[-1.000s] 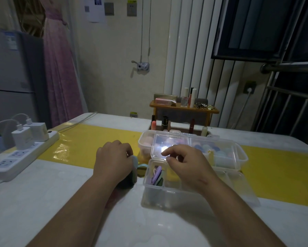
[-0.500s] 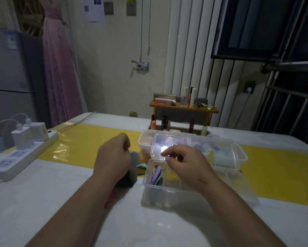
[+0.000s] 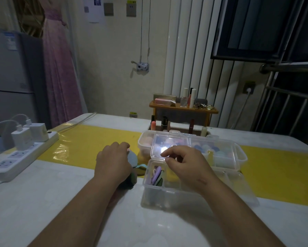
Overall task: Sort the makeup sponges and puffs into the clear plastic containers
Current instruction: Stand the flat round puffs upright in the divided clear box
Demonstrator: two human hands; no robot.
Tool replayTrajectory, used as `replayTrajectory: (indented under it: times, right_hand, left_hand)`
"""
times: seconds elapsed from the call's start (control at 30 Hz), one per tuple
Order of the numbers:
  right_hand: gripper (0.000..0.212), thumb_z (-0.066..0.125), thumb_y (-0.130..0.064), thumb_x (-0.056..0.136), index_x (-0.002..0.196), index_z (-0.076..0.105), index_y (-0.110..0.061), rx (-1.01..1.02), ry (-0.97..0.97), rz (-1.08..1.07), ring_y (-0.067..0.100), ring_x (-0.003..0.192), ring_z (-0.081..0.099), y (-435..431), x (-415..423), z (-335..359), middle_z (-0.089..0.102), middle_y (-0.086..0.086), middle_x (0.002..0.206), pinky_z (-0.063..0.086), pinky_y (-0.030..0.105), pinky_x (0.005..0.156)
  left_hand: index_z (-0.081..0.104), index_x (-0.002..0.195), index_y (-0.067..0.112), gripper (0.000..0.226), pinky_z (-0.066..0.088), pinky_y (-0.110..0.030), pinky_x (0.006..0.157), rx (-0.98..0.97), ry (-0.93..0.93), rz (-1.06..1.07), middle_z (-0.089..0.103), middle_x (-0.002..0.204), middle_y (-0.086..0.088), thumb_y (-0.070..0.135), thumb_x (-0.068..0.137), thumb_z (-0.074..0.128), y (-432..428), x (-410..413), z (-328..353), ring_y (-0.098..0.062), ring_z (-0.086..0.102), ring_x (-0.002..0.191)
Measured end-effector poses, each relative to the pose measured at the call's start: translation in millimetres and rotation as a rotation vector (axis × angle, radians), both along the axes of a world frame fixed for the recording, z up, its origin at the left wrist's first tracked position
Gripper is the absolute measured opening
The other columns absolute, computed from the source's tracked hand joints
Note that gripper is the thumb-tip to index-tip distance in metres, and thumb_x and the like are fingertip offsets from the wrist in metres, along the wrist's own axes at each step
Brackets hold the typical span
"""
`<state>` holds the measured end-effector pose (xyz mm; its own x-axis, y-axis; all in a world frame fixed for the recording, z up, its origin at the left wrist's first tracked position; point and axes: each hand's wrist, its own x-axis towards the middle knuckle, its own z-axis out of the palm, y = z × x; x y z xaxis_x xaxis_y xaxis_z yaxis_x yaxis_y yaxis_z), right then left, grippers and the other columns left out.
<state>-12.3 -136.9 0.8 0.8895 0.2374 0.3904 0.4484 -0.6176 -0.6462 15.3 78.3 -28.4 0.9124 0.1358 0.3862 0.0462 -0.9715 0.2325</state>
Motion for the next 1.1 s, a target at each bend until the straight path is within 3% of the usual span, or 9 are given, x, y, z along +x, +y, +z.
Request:
replayTrajectory:
  times: [0.1,0.2,0.4,0.5,0.57,0.7,0.83,0.93,1.1]
  right_hand:
    - [0.020,0.057,-0.021,0.095,0.106,0.073,-0.029,0.003,0.004,0.002,0.003,0.076,0.056,0.3,-0.4,0.0,0.062,-0.018,0.087,0.049,0.022,0.073]
    - [0.021,0.057,-0.021,0.095,0.106,0.073,-0.029,0.000,0.002,0.002,0.003,0.077,0.057,0.0,-0.8,-0.3,0.062,-0.020,0.087,0.050,0.022,0.073]
    - [0.020,0.057,-0.022,0.095,0.106,0.073,-0.030,0.005,0.006,0.001,0.005,0.079,0.057,0.1,-1.2,0.7,0.062,-0.018,0.089,0.054,0.027,0.077]
    - [0.020,0.057,-0.022,0.095,0.105,0.073,-0.030,0.014,0.004,-0.002,0.004,0.080,0.057,-0.3,-0.7,0.6,0.062,-0.018,0.088,0.054,0.028,0.077]
    - [0.020,0.057,-0.021,0.095,0.104,0.072,-0.030,0.025,0.006,-0.001,0.004,0.080,0.057,-0.7,-0.7,0.4,0.062,-0.018,0.088,0.054,0.029,0.077]
    - [0.020,0.058,-0.021,0.095,0.104,0.072,-0.031,0.049,0.006,-0.004,0.006,0.082,0.058,-0.5,-0.9,0.4,0.064,-0.016,0.092,0.055,0.029,0.077]
    - [0.019,0.059,-0.020,0.094,0.103,0.071,-0.032,0.073,-0.009,-0.017,0.005,0.081,0.057,-0.2,-0.5,0.9,0.064,-0.016,0.095,0.049,0.021,0.071]
    - [0.018,0.059,-0.020,0.095,0.104,0.064,-0.035,0.094,-0.005,-0.015,0.006,0.077,0.056,0.1,-1.7,2.1,0.062,-0.020,0.099,0.045,0.017,0.067]
    - [0.022,0.057,-0.023,0.097,0.107,0.051,-0.042,0.108,0.019,0.008,0.011,0.076,0.059,1.7,-4.9,5.5,0.062,-0.019,0.111,0.057,0.030,0.071]
  left_hand:
    - [0.056,0.127,0.025,0.042,0.039,-0.034,0.080,0.071,0.067,0.039,0.051,0.112,-0.004,0.027,0.085,0.057,-0.2,-0.6,0.3,-0.026,0.051,0.104]
    - [0.060,0.121,0.027,0.035,0.040,-0.034,0.078,-0.001,0.001,0.015,0.053,0.107,-0.002,0.025,0.086,0.057,-1.4,-0.7,0.8,-0.025,0.052,0.099]
    - [0.065,0.101,0.023,0.014,0.038,-0.032,0.066,-0.292,-0.170,-0.043,0.067,0.093,0.000,0.022,0.089,0.058,-3.8,-7.3,9.9,-0.021,0.054,0.083]
    - [0.054,0.090,0.020,0.009,0.034,-0.032,0.057,-0.433,-0.252,-0.086,0.060,0.083,0.001,0.015,0.088,0.060,-6.5,-11.0,14.4,-0.019,0.051,0.073]
    - [0.045,0.081,0.018,0.018,0.029,-0.030,0.052,-0.533,-0.289,-0.121,0.052,0.074,0.001,0.007,0.087,0.058,-8.4,-11.6,15.6,-0.012,0.047,0.067]
    - [0.050,0.076,0.019,0.021,0.032,-0.022,0.055,-0.659,-0.309,-0.189,0.057,0.082,-0.002,0.001,0.086,0.058,-9.9,-10.9,15.5,-0.016,0.053,0.075]
    - [0.062,0.083,0.018,0.017,0.044,-0.016,0.053,-0.934,-0.258,-0.259,0.065,0.087,-0.002,0.002,0.089,0.063,-14.0,-13.7,18.3,-0.018,0.061,0.079]
    - [0.067,0.085,0.016,0.014,0.050,-0.029,0.060,-1.108,-0.219,-0.320,0.068,0.081,-0.005,0.003,0.088,0.066,-15.7,-14.9,20.7,-0.022,0.063,0.074]
    - [0.072,0.087,0.016,0.014,0.055,-0.041,0.073,-1.206,-0.120,-0.403,0.071,0.080,-0.003,0.002,0.087,0.069,-16.6,-15.4,20.6,-0.021,0.067,0.073]
